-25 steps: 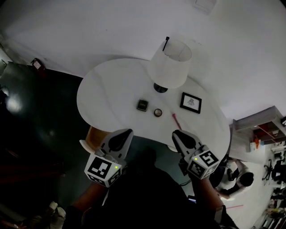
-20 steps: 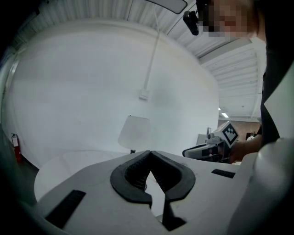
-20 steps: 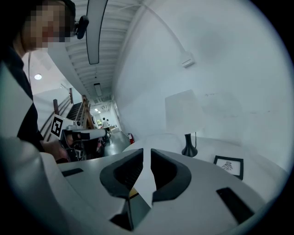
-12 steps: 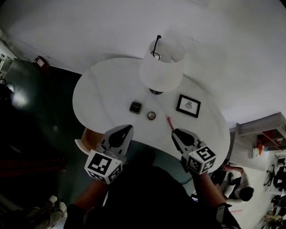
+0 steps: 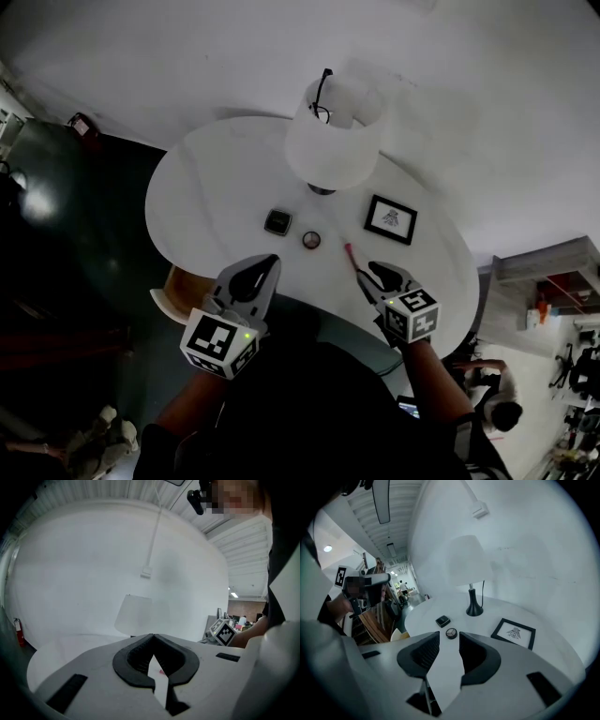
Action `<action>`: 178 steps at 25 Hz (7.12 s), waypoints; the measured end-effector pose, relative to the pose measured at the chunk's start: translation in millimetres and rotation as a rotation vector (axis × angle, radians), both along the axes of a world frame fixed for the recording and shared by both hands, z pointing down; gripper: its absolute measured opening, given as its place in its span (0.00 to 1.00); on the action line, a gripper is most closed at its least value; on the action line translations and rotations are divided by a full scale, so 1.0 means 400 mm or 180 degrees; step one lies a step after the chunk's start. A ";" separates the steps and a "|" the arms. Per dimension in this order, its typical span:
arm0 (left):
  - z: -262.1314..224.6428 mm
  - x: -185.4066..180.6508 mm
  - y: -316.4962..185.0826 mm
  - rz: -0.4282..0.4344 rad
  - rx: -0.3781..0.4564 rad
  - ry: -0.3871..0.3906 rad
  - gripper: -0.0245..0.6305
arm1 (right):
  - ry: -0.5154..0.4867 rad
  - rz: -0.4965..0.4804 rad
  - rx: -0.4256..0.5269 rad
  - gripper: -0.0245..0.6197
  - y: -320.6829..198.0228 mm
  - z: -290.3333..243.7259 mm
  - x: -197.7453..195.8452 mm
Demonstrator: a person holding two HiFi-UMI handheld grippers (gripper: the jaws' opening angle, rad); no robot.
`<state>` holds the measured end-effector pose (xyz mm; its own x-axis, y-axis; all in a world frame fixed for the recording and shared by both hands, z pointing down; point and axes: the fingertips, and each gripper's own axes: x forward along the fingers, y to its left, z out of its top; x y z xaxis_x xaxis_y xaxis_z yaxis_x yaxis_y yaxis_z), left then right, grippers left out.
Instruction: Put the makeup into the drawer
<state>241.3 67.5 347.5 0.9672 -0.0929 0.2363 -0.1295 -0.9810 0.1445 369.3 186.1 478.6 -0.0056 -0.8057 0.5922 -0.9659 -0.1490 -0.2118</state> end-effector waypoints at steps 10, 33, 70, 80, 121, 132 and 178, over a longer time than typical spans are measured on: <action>0.024 0.023 -0.022 0.0104 -0.0093 -0.0020 0.05 | -0.0010 -0.0037 -0.0504 0.31 -0.025 0.112 0.015; 0.100 0.038 -0.067 0.0290 -0.0272 -0.0159 0.05 | 0.0117 -0.0335 -0.1693 0.34 -0.023 0.382 0.083; 0.082 -0.019 -0.066 0.0053 -0.0325 -0.0198 0.05 | 0.0344 -0.0616 -0.1866 0.11 -0.016 0.403 0.092; 0.060 0.004 -0.035 0.0059 -0.0274 -0.0191 0.05 | 0.0228 -0.0542 -0.1536 0.11 -0.002 0.346 0.098; 0.038 -0.605 -0.284 -0.1151 0.0125 -0.0164 0.05 | 0.0239 -0.1876 -0.0745 0.11 -0.453 0.089 -0.533; 0.061 -0.853 -0.354 -0.1492 0.0042 -0.0113 0.05 | 0.0162 -0.2342 -0.0793 0.11 -0.577 0.119 -0.828; 0.382 -0.930 -0.469 -0.1747 -0.0363 -0.0487 0.05 | 0.0192 -0.2927 -0.2278 0.11 -0.695 0.882 -1.050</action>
<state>-130.7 -120.2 500.3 0.7386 -0.5370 0.4076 -0.6426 -0.7436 0.1847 -50.5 -91.8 831.3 -0.3700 0.0056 0.9290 -0.7775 0.5455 -0.3129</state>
